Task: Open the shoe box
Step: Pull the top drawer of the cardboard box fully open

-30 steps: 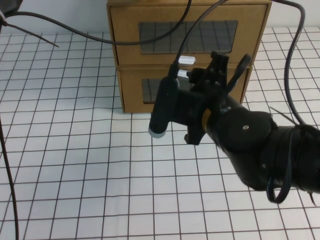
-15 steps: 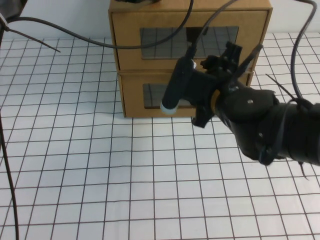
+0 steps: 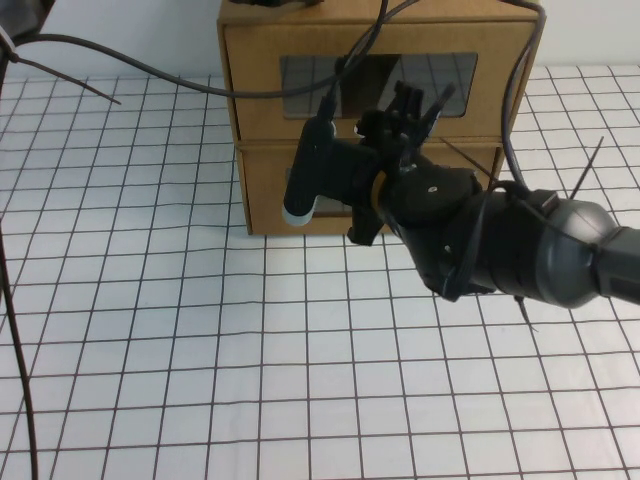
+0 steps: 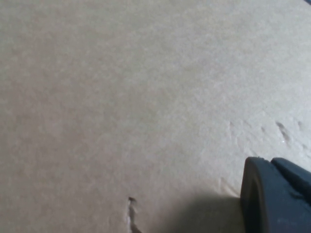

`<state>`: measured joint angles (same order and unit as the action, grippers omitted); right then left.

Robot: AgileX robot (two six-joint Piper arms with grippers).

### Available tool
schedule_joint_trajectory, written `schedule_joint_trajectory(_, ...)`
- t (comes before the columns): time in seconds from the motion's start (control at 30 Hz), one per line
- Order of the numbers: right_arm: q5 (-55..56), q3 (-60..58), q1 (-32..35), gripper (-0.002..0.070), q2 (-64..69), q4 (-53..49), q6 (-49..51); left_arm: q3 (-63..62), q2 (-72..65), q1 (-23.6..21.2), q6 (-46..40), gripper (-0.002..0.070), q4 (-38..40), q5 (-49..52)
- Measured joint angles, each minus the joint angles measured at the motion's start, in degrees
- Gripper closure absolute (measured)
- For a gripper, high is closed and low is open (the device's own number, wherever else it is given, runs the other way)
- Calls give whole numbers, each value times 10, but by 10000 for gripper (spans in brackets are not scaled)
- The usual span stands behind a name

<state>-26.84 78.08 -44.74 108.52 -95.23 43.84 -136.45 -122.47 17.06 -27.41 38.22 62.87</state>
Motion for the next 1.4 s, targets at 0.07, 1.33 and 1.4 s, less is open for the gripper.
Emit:
schedule_joint_trajectory(0.07, 1, 8, 2, 332, 8, 0, -11, 0, 0, 0, 0, 679, 1, 2)
schedule_joint_trajectory(1.33, 25, 31, 36, 544, 20, -8, -90, -3, 0, 0, 0, 679, -8, 13)
schedule_joint_trajectory(1.4, 23, 31, 36, 552, 20, -8, -91, -3, 0, 0, 0, 679, -8, 13)
